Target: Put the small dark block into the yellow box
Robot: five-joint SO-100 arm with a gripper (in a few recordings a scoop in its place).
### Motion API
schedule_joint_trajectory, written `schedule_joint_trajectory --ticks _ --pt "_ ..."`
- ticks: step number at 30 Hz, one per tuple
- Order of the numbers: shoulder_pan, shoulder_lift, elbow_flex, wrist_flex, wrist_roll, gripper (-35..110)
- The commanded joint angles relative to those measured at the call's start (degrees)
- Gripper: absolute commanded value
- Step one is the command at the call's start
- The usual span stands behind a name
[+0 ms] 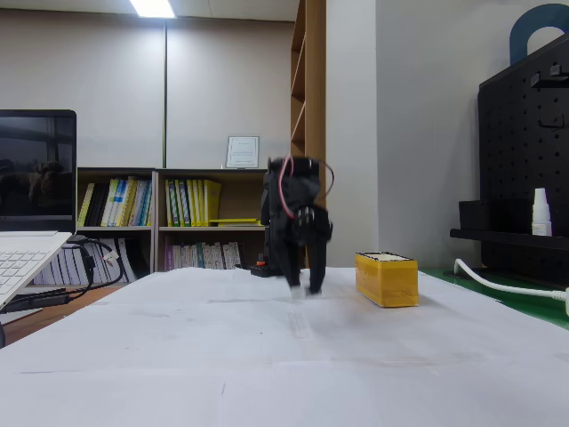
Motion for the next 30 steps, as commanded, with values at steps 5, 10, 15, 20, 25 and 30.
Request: schedule_joint_trajectory --ticks 5,10,15,20,25,30 --pt "-6.15 -20.74 6.86 7.91 1.14 0" --pt "-12.66 -29.88 4.48 14.85 1.32 0" --pt "-19.78 -38.06 -6.86 18.37 0.09 0" --pt "-25.66 -42.10 -20.65 19.78 -2.72 0" --pt "-30.67 -41.92 -28.30 18.28 -2.29 0" --pt "-34.98 -39.90 -31.03 16.26 -2.02 0"
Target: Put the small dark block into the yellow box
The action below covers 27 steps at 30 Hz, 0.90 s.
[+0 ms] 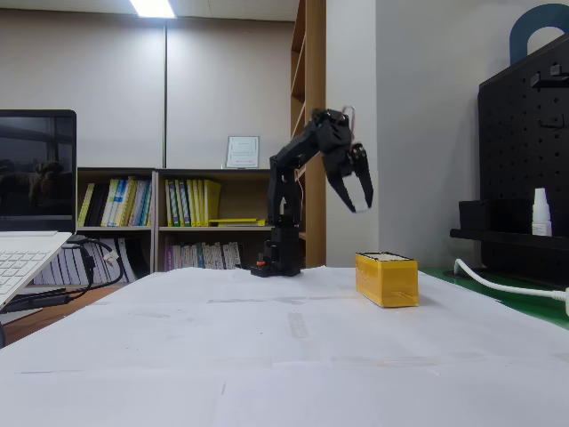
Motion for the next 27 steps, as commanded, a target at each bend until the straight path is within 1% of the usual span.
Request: schedule_joint_trajectory --ticks 1,9,15,23,27 --pt "-2.99 -1.05 0.44 -1.41 -0.26 0" --pt "-3.87 6.50 0.44 -10.11 -3.87 0" --pt "-3.78 10.81 -1.58 -13.71 -7.82 0" --pt "-4.22 14.33 -3.25 -13.27 -12.04 0" --pt "-4.13 15.21 -3.25 -13.01 -11.69 4"
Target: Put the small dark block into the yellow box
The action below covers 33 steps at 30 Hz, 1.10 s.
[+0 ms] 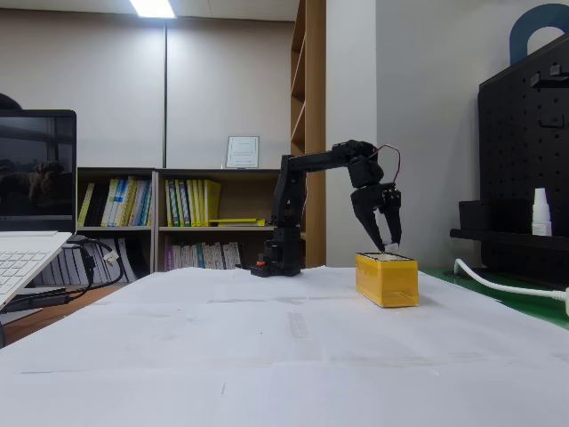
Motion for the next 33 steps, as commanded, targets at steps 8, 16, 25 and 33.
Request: schedule_joint_trajectory --ticks 8,16,25,33 --pt "-0.18 -0.88 0.70 1.67 -2.37 34" --pt "0.79 -7.91 -0.53 -5.45 -3.87 36" --pt "4.22 -22.59 -5.54 -9.49 -8.26 36" --pt "13.18 -50.45 -16.70 -4.66 -20.65 36"
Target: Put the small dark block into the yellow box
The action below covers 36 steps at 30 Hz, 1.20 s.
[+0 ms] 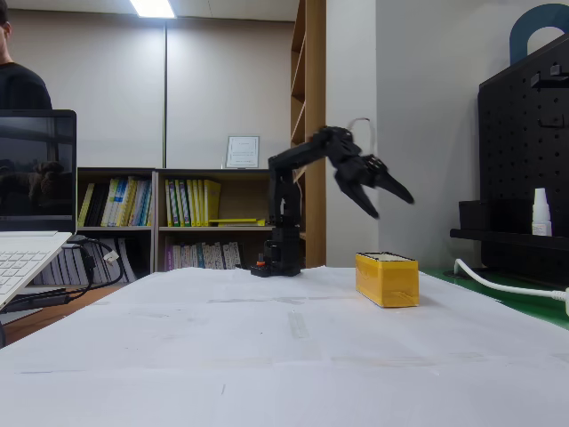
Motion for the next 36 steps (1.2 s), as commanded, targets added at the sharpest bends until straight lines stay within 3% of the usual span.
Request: schedule_joint_trajectory --ticks 1,5,10,12,14,25,36 --pt "3.78 -14.33 -0.18 3.87 -4.39 36" --pt "11.60 -23.64 -9.14 4.39 -8.53 36" --pt "21.36 -40.25 -42.63 -4.22 -19.86 36" --pt "23.20 -45.62 -51.86 -6.42 -19.86 18" --pt "23.73 -50.89 -58.62 -6.86 -19.69 12" --pt "22.85 -64.16 -77.70 -5.62 -16.96 0" --pt "20.39 -68.82 -81.47 16.26 -16.70 0"
